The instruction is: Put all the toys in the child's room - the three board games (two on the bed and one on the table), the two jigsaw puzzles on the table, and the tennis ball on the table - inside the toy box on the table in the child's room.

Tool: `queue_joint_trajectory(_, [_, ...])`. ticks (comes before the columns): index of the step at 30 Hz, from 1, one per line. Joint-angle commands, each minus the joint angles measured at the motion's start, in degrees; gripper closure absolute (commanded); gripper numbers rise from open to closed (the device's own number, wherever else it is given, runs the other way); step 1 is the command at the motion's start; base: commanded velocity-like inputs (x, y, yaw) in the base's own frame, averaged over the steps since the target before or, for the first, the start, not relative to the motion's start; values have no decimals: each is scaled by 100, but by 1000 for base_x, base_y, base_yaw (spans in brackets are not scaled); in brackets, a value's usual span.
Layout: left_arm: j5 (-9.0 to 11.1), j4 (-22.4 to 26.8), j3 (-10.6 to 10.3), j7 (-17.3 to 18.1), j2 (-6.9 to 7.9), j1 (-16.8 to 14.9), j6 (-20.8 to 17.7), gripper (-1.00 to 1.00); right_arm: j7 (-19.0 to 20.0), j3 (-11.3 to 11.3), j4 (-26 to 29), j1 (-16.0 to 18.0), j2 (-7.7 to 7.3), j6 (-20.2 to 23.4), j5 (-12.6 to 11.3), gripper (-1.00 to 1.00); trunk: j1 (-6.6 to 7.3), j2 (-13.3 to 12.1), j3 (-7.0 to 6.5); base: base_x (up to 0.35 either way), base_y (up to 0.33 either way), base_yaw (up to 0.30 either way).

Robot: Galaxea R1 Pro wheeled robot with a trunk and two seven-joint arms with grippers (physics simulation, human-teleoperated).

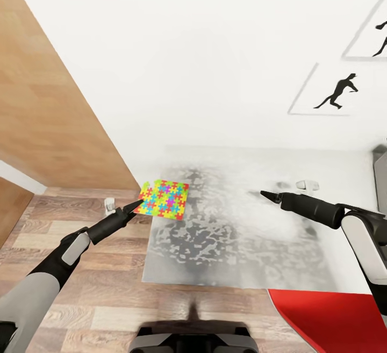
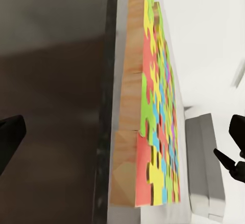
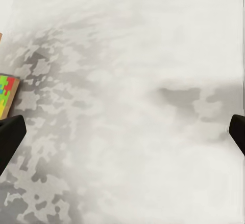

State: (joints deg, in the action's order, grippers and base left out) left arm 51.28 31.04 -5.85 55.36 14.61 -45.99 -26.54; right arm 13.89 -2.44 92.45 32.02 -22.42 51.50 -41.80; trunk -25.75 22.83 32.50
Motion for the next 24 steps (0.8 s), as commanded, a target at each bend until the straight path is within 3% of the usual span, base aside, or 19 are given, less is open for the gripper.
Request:
queue_joint_trajectory(1, [58, -1, -31, -1, 7, -2, -49, -100, 48, -8, 1, 5, 1, 27, 40, -100, -3, 9, 8, 0, 0, -99])
queue_joint_trajectory(24, [38, -7, -37, -36, 7, 2, -53, -100, 48, -4, 1, 5, 1, 27, 40, -100, -3, 9, 8, 0, 0, -35])
